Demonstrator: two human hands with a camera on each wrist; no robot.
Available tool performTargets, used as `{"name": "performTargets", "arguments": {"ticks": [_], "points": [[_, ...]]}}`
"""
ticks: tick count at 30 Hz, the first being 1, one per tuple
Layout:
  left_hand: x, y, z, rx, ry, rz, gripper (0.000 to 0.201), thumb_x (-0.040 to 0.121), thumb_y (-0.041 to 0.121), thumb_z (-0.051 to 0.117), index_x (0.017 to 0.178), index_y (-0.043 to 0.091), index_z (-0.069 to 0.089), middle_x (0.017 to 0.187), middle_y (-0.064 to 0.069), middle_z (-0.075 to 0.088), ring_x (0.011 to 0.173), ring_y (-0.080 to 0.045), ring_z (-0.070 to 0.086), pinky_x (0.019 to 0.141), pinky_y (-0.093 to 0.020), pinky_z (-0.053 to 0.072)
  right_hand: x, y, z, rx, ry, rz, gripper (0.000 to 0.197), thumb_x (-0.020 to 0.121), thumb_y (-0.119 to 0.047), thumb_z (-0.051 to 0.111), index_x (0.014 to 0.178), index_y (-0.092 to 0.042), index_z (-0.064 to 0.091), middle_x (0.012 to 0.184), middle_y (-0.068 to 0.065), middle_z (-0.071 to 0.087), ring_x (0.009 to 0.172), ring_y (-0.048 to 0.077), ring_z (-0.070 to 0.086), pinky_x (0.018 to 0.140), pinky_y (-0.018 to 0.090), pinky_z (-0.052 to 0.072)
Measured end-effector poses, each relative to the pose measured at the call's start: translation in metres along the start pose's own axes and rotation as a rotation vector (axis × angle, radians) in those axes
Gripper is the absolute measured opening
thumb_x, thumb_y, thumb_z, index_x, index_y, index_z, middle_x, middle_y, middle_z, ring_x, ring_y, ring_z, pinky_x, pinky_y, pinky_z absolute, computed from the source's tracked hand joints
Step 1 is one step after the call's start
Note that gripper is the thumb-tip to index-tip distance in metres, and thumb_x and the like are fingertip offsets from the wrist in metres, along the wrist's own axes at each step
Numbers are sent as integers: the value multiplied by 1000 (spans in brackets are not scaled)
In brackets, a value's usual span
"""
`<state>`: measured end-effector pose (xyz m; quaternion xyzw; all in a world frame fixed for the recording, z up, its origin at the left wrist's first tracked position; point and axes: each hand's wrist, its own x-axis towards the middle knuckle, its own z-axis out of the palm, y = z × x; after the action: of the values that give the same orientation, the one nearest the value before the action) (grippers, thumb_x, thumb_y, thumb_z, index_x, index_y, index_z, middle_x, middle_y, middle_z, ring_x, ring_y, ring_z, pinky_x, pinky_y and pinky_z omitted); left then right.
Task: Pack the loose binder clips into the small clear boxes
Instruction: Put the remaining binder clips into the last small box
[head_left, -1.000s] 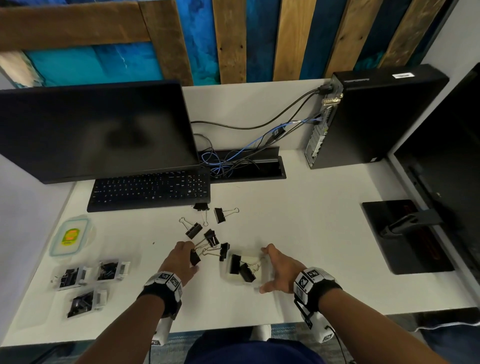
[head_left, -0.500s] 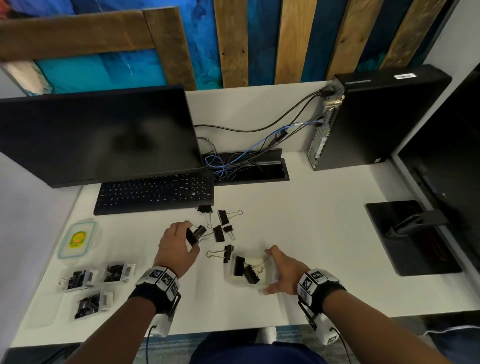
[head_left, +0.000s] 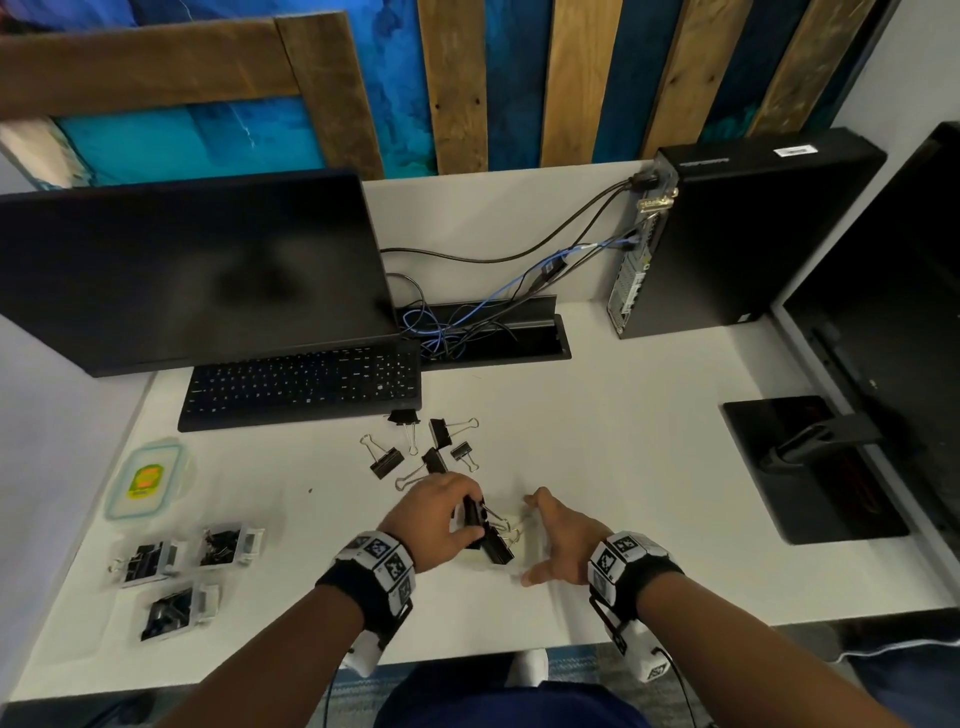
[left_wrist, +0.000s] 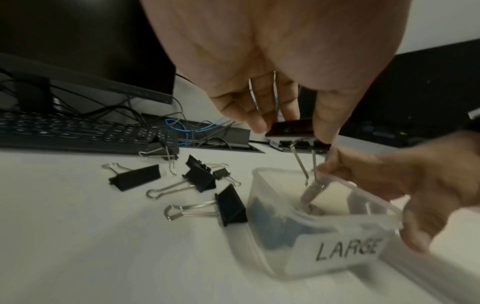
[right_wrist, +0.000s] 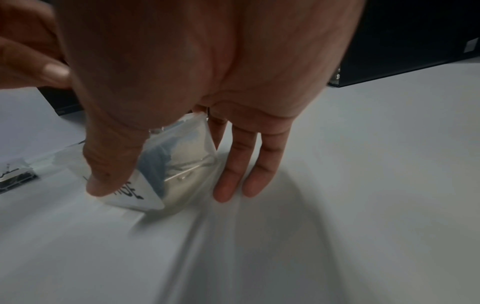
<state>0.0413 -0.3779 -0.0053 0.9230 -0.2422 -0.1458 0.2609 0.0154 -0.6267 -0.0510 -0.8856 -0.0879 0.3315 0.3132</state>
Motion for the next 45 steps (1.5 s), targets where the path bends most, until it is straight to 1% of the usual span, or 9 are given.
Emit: {"name": "performTargets", "arguments": {"ticks": [7, 14, 20, 24, 28, 31, 35, 41, 45], "points": [[13, 6, 29, 71, -110, -72, 26, 85, 36, 68, 98, 16, 56, 121, 12, 47, 95, -17, 59, 80, -27, 46, 0, 0, 2, 12, 12, 1, 103, 61, -61, 81, 138, -30, 19, 154, -9, 32, 118, 13, 53, 100, 32, 45], [22, 16, 42, 369, -167, -10, 34, 91, 35, 60, 114, 10, 60, 128, 0, 51, 109, -24, 55, 95, -34, 41, 1, 2, 3, 4, 26, -2, 99, 60, -62, 81, 132, -31, 22, 151, -9, 36, 106, 11, 58, 93, 32, 48], [21, 20, 51, 568, -148, -142, 31, 93, 32, 55, 118, 14, 54, 117, -5, 59, 110, -24, 54, 98, -36, 31, 2, -3, -2, -7, 14, -12, 94, 63, -56, 83, 131, -28, 24, 156, -14, 29, 101, 7, 54, 90, 28, 44], [22, 23, 50, 453, -70, -177, 48, 87, 42, 62, 125, 18, 46, 120, -1, 54, 113, -22, 52, 98, -37, 36, 0, -5, -3, 3, 7, -5, 91, 65, -52, 84, 130, -27, 25, 156, -15, 28, 101, 7, 53, 87, 27, 42], [18, 16, 49, 378, -172, 10, 39, 91, 20, 55, 130, 22, 49, 129, 3, 52, 116, -20, 50, 99, -35, 33, -1, -7, -3, -2, 11, -10, 91, 67, -51, 83, 131, -25, 25, 156, -13, 29, 102, 7, 52, 86, 25, 40], [15, 8, 49, 329, -214, 54, 50, 88, 4, 49, 135, 21, 50, 140, 6, 49, 119, -20, 51, 100, -29, 29, -1, -7, -4, 0, 10, -14, 89, 66, -49, 84, 129, -25, 26, 155, -13, 30, 101, 8, 52, 85, 25, 41], [14, 5, 48, 257, -133, 76, 44, 95, 15, 48, 137, 24, 50, 147, 8, 41, 130, -16, 41, 104, -31, 26, 1, -4, -3, 4, 3, -5, 93, 63, -54, 83, 130, -27, 24, 157, -13, 28, 105, 9, 54, 92, 29, 45], [12, -14, 29, 97, 179, -103, 23, 87, 15, 49, 105, 20, 63, 110, 5, 56, 96, -15, 56, 88, -38, 47, 0, -4, -3, 19, 9, -13, 94, 65, -53, 84, 133, -25, 25, 154, -13, 30, 106, 8, 53, 91, 25, 42], [9, -43, 16, 180, 106, -384, 30, 91, 14, 50, 119, 24, 56, 129, 5, 51, 113, -17, 53, 95, -34, 43, 0, -5, -4, 16, 8, -12, 91, 65, -53, 83, 130, -26, 26, 154, -15, 30, 109, 8, 51, 94, 29, 44]]}}
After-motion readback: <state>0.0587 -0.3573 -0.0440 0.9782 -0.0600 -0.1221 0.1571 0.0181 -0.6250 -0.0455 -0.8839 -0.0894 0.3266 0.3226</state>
